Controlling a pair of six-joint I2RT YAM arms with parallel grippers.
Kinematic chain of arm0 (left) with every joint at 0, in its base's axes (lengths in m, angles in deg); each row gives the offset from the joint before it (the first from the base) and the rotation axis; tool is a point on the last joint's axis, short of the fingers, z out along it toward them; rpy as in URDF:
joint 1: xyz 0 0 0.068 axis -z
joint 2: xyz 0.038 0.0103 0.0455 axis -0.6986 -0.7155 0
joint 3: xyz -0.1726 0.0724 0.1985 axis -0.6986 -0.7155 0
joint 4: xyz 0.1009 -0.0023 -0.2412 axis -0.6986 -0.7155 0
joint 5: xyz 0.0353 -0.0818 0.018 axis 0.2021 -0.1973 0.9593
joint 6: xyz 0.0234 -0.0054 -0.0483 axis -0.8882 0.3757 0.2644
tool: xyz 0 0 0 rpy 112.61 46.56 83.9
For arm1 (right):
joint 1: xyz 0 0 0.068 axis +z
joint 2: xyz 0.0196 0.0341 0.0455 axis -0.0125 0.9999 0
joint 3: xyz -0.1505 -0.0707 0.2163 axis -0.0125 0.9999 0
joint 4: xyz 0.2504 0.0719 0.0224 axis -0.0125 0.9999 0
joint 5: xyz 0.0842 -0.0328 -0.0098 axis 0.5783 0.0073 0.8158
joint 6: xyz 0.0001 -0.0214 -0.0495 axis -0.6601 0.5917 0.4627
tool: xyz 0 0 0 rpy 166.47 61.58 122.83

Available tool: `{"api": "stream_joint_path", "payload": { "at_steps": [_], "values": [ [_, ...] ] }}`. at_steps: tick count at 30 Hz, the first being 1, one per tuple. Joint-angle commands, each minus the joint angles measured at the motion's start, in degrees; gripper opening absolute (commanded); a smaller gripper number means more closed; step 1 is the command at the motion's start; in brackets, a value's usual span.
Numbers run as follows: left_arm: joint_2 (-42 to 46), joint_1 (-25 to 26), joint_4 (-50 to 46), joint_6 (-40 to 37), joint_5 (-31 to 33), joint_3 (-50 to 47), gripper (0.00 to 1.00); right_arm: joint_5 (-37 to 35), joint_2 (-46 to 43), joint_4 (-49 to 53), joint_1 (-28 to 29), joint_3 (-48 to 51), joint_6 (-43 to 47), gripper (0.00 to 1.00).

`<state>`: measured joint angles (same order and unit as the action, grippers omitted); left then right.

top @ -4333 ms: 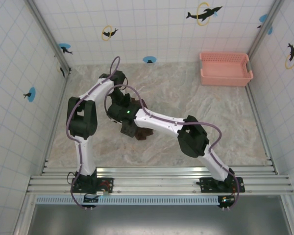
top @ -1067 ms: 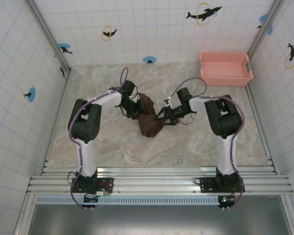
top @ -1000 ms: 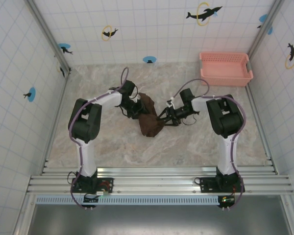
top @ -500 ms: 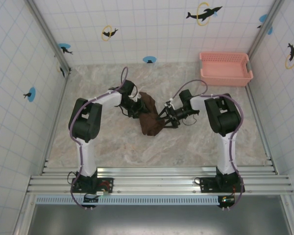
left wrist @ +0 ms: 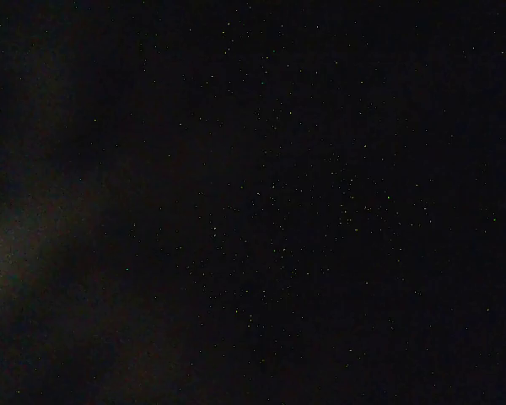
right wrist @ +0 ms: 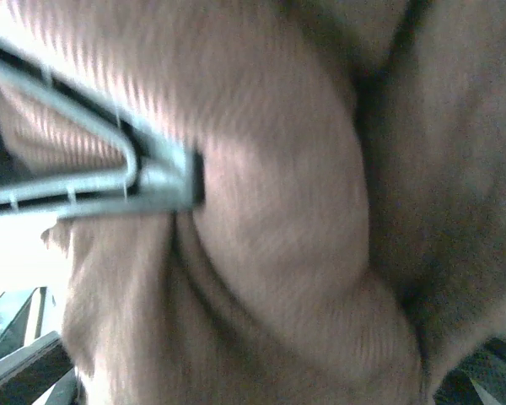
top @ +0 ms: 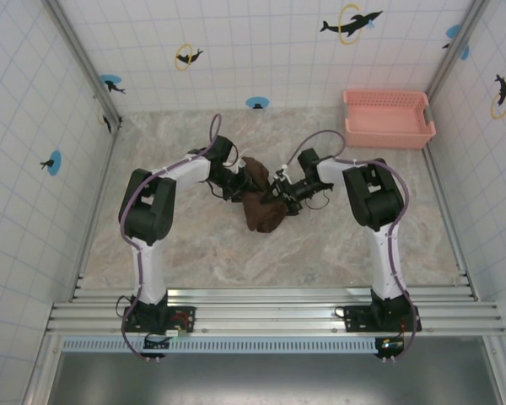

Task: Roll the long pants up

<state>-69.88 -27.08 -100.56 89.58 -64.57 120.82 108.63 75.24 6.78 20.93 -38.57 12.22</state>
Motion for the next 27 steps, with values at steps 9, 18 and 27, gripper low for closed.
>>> {"api": "stream_joint_path", "payload": {
  "at_steps": [9, 18, 27],
  "values": [
    [3.23, 1.99, 2.26, 4.2, -7.73, 3.72, 0.0, 0.61, 7.37, 3.5, 6.1, -12.42, 0.86, 0.72],
    [1.97, 1.94, 1.45, 4.13, -10.58, 6.46, 0.03, 0.02, 5.22, 10.55, 5.25, -13.2, 7.88, 0.01],
    [-3.25, -3.21, -26.02, -8.9, -0.02, 26.22, 0.97, -0.9, -3.22, 11.32, -2.54, -11.39, 9.69, 0.0]
  ]
}}
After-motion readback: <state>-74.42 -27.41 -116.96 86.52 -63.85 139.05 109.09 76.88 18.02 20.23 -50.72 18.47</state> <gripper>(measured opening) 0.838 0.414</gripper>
